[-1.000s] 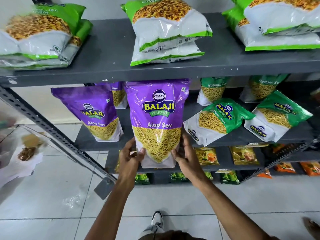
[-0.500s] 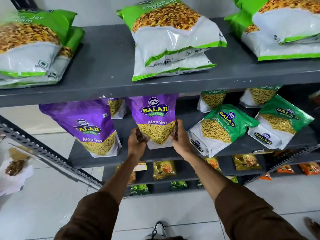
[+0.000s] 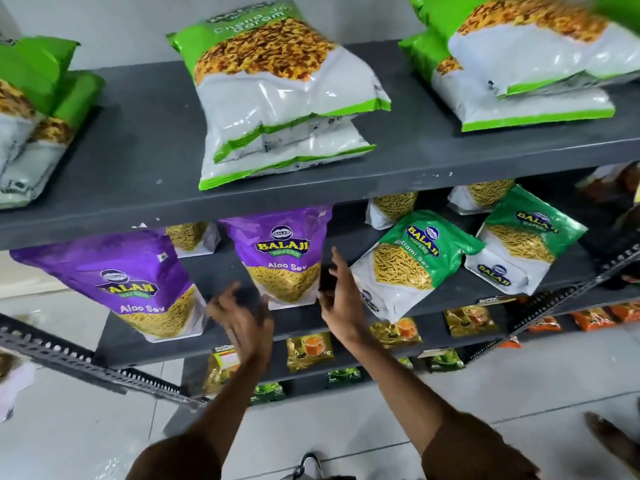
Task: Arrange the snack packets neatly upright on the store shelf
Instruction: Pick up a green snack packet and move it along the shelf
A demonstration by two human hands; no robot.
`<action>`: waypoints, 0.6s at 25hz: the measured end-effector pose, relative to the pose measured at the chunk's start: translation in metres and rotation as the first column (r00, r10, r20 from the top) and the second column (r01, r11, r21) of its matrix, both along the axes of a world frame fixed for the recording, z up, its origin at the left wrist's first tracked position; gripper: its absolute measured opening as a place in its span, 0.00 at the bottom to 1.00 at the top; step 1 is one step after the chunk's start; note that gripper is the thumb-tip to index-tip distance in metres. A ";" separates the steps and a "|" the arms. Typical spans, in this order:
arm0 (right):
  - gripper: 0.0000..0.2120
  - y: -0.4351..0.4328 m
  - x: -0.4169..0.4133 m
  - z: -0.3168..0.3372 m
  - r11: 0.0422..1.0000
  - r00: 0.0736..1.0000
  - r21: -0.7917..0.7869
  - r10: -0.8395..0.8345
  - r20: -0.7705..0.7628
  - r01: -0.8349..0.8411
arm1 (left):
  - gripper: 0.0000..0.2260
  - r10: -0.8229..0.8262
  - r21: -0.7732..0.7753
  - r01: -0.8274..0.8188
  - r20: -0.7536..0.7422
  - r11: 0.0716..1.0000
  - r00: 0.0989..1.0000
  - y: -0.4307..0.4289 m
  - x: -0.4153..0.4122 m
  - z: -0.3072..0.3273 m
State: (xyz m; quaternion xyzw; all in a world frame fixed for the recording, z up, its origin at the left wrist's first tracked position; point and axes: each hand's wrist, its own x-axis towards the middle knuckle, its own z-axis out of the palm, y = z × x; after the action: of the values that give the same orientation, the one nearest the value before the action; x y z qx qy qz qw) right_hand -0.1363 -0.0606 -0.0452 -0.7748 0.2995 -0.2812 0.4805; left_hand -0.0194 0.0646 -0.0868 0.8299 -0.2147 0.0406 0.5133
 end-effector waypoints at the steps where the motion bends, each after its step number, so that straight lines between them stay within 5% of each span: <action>1: 0.32 -0.003 -0.016 0.004 0.992 0.996 -0.102 -0.073 0.058 0.079 | 0.18 -0.103 0.038 0.097 0.221 0.995 0.970 0.000 -0.024 -0.001; 3: 0.27 -0.022 -0.049 0.014 0.943 0.962 -0.217 -0.219 0.164 0.251 | 0.13 -0.453 0.170 0.423 0.441 0.890 0.775 -0.023 -0.059 0.006; 5: 0.27 -0.053 -0.084 0.020 0.896 0.907 -0.168 -0.381 0.179 0.410 | 0.08 -0.590 0.181 0.566 0.363 0.804 0.722 -0.076 -0.080 0.032; 8: 0.35 -0.089 -0.123 0.019 0.849 0.848 -0.003 -0.529 0.037 0.529 | 0.11 -0.523 0.106 0.518 0.032 0.849 0.852 -0.161 -0.092 0.072; 11: 0.37 -0.110 -0.137 -0.004 0.836 0.864 0.220 -0.473 -0.172 0.502 | 0.19 -0.386 0.411 0.483 -0.299 0.773 0.873 -0.207 -0.082 0.068; 15: 0.11 -0.110 -0.133 -0.015 0.678 0.942 0.670 -0.320 -0.099 0.301 | 0.18 -0.266 0.543 0.528 -0.487 0.653 0.831 -0.213 -0.079 0.047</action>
State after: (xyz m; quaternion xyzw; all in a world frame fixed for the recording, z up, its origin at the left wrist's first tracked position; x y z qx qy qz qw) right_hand -0.2688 -0.1711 -0.0605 -0.4806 0.5014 -0.2402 0.6782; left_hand -0.0984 -0.1489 -0.0401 0.8788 -0.2952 -0.3079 0.2140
